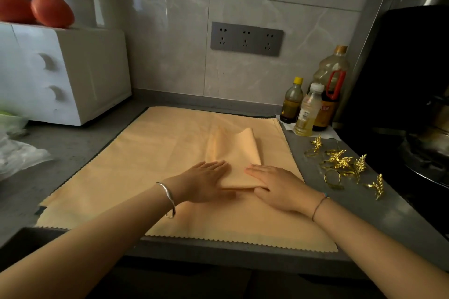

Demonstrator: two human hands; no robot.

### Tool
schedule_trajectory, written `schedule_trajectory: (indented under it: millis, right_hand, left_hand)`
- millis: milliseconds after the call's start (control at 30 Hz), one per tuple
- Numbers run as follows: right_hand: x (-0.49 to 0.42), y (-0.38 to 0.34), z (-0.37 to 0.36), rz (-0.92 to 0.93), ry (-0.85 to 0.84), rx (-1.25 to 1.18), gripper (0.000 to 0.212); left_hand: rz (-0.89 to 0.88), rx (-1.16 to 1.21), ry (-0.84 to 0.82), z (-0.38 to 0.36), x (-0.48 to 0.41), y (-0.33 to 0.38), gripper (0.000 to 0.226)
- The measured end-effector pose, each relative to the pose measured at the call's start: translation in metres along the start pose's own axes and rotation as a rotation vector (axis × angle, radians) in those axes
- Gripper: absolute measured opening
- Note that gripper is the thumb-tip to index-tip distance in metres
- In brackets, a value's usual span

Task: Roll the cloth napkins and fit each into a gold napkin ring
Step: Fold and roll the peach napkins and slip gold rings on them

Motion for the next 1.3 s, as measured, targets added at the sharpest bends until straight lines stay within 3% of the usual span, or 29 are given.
schedule_trajectory:
  millis: [167, 267, 367, 467, 567, 700, 833, 1100, 1233, 1300]
  right_hand:
    - [0.019, -0.004, 0.005, 0.085, 0.051, 0.000, 0.052]
    - [0.043, -0.016, -0.001, 0.209, 0.053, -0.002, 0.065]
    - [0.052, -0.020, -0.008, 0.306, 0.073, 0.039, 0.063]
    - [0.046, -0.007, -0.016, 0.238, -0.009, 0.052, 0.074]
    - [0.040, 0.007, -0.017, 0.163, -0.027, -0.009, 0.067]
    - [0.040, 0.014, -0.019, 0.164, 0.121, -0.133, 0.055]
    - [0.038, 0.020, -0.019, 0.168, 0.271, -0.236, 0.038]
    - [0.024, 0.030, -0.013, 0.110, 0.398, -0.485, 0.029]
    - [0.018, 0.028, -0.013, -0.044, 0.413, -0.685, 0.008]
    - [0.011, 0.031, -0.017, -0.111, 0.428, -0.696, 0.024]
  left_hand:
    - [-0.166, -0.168, 0.160, 0.008, 0.011, -0.002, 0.072]
    - [-0.260, -0.199, 0.087, -0.004, 0.021, 0.000, 0.077]
    - [-0.284, -0.177, -0.005, -0.015, 0.028, 0.004, 0.080]
    - [-0.291, -0.181, -0.010, -0.018, 0.028, 0.002, 0.080]
    - [-0.281, -0.151, 0.002, -0.020, 0.027, -0.002, 0.082]
    - [-0.229, -0.174, 0.069, -0.018, 0.029, -0.009, 0.081]
    - [-0.246, -0.225, 0.168, -0.008, 0.030, -0.012, 0.063]
    - [-0.120, -0.046, 0.456, 0.007, 0.022, -0.025, 0.031]
    - [-0.042, 0.171, 0.548, 0.010, 0.018, -0.030, 0.027]
    - [0.007, 0.266, 0.535, 0.008, 0.013, -0.033, 0.020]
Point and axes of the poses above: each hand's wrist, its own x-axis away from the middle knuckle, its own z-axis out of the back of the hand, y = z × x, the point moved 4 cm from there along -x, towards the middle knuckle, and after that the axes turned 2 degrees about y, right-handed, at the moved point
